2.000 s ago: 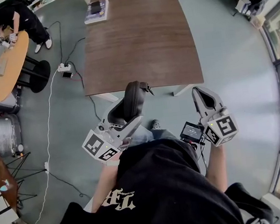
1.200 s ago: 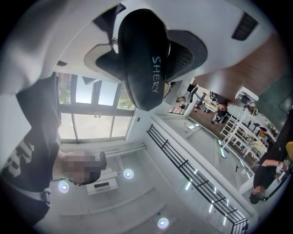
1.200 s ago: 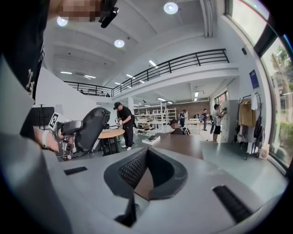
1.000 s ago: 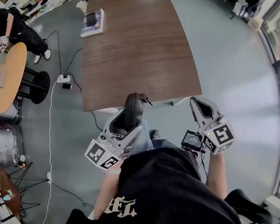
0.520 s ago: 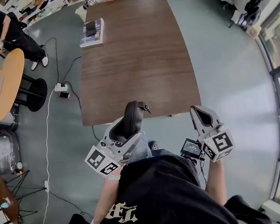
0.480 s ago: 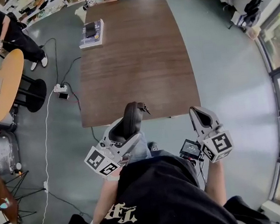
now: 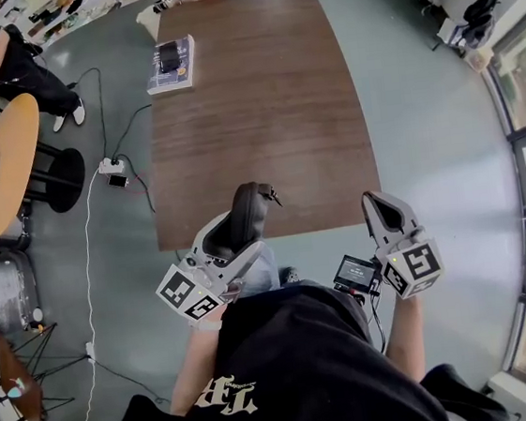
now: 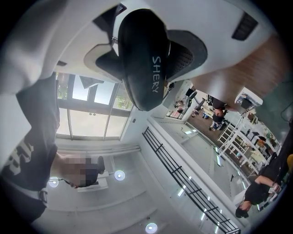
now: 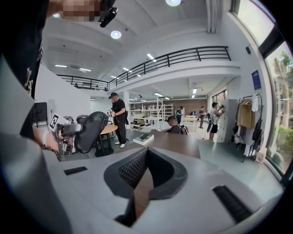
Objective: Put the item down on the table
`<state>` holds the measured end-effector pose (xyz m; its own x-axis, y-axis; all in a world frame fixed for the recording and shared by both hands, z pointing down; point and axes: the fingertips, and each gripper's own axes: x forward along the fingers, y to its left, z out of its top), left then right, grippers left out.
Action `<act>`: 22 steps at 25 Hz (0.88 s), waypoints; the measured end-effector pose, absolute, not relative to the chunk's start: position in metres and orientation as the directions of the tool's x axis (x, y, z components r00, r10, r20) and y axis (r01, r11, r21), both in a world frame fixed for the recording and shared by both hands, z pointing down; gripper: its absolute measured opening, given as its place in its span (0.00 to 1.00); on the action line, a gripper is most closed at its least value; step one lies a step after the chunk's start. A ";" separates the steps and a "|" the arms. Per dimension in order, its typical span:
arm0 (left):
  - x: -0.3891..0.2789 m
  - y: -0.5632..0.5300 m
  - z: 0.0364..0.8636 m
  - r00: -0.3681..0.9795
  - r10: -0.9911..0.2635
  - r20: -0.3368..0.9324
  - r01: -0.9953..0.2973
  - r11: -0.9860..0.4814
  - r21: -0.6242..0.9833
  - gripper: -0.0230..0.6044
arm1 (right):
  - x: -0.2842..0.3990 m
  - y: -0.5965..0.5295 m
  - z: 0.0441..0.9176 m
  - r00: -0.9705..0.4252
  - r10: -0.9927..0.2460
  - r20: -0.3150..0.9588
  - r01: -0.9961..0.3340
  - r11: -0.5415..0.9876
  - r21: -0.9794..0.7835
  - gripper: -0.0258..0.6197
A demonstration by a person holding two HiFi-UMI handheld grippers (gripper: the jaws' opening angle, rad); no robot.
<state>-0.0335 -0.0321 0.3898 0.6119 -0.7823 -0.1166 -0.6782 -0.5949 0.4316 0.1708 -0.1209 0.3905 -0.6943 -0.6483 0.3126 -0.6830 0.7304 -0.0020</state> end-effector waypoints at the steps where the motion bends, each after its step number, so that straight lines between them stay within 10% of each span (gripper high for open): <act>1: -0.036 -0.038 0.390 0.615 -0.780 -0.112 -0.678 -0.596 0.430 0.52 | 0.170 -0.126 0.391 -0.692 -0.650 0.315 -0.685 0.728 -0.003 0.02; 22: -0.075 -0.129 0.417 0.708 -0.706 -0.032 -0.637 -0.657 0.403 0.52 | 0.132 -0.196 0.397 -0.643 -0.672 0.368 -0.723 0.691 -0.003 0.02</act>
<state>-0.0754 -0.1293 0.4171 0.7079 -0.7056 -0.0321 -0.6369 -0.6574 0.4027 0.1315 -0.1959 0.3968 -0.6430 -0.6717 0.3679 -0.7230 0.6908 -0.0026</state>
